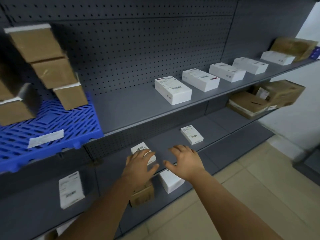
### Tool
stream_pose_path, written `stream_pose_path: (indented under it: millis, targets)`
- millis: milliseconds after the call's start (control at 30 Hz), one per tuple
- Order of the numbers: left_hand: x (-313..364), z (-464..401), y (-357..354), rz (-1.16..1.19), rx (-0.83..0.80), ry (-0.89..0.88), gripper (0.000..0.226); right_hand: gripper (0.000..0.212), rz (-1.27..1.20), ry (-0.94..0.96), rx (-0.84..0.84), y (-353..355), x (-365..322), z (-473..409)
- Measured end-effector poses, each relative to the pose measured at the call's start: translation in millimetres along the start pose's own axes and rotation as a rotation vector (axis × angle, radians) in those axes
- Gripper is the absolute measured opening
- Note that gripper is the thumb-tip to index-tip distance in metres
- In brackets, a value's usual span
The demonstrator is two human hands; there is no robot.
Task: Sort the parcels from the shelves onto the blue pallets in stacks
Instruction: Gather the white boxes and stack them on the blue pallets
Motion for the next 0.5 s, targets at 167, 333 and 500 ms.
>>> stream_pose_path:
  millis: [167,333,500]
  targets:
    - [48.6,-20.0,-16.0,-0.010,-0.033,0.055,0.052,0.086,0.003,0.000,-0.041,14.8,64.1,-2.9]
    - [79.8,-44.8,-33.5,-0.013,-0.061,0.057,0.057,0.072,-0.024,0.009,-0.058,16.4,103.3,-21.1]
    - [86.2,-77.8,-73.0,0.002,-0.063,0.065,0.080,0.075,-0.070,-0.015,-0.100,-1.8,136.0,-44.4]
Point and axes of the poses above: each hand's wrist, its own z-axis away from the middle knuckle, its own y-axis out of the back of the hand, x = y × z, the point moved 4 cm from there along -z, towards the middle knuckle, and after that the axes turned 12 degrees about -z, right-handed, at the moved point
